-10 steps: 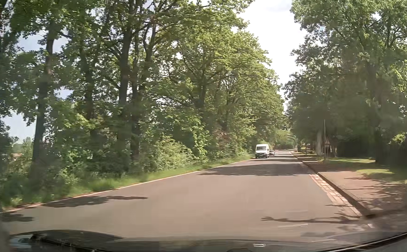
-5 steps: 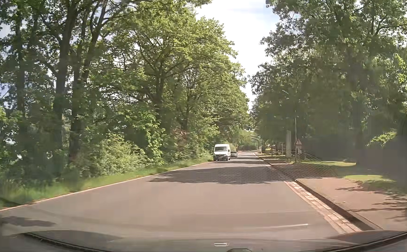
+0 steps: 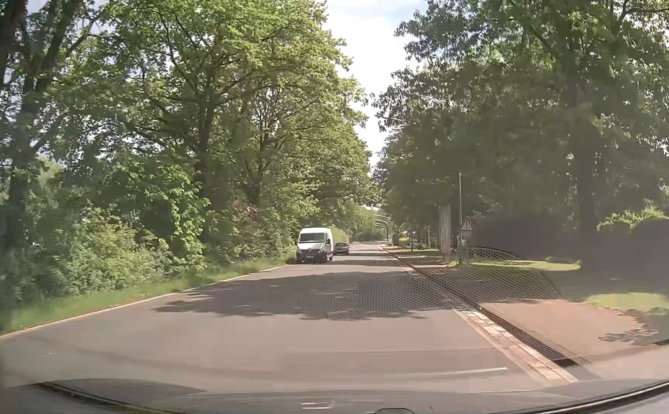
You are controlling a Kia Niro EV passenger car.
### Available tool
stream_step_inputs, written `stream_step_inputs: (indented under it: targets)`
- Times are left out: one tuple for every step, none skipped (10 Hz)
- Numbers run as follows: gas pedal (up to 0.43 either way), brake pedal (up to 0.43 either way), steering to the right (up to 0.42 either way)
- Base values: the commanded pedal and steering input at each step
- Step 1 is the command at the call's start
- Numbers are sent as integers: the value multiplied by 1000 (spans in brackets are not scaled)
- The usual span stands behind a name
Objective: Follow the waypoints while adhering to traffic rules and regulations
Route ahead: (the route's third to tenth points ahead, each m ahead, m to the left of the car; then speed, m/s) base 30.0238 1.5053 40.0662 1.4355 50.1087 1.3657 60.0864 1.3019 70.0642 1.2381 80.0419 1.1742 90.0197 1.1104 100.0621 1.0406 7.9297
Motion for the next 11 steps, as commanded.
stream_step_inputs:
  targets:
    - [398,0,51]
    - [390,0,34]
    - [370,0,17]
    - [370,0,8]
    - [370,0,6]
    - [358,0,3]
    - [350,0,3]
    - [350,0,3]
    - [350,0,3]
    - [350,0,2]
    - [339,0,2]
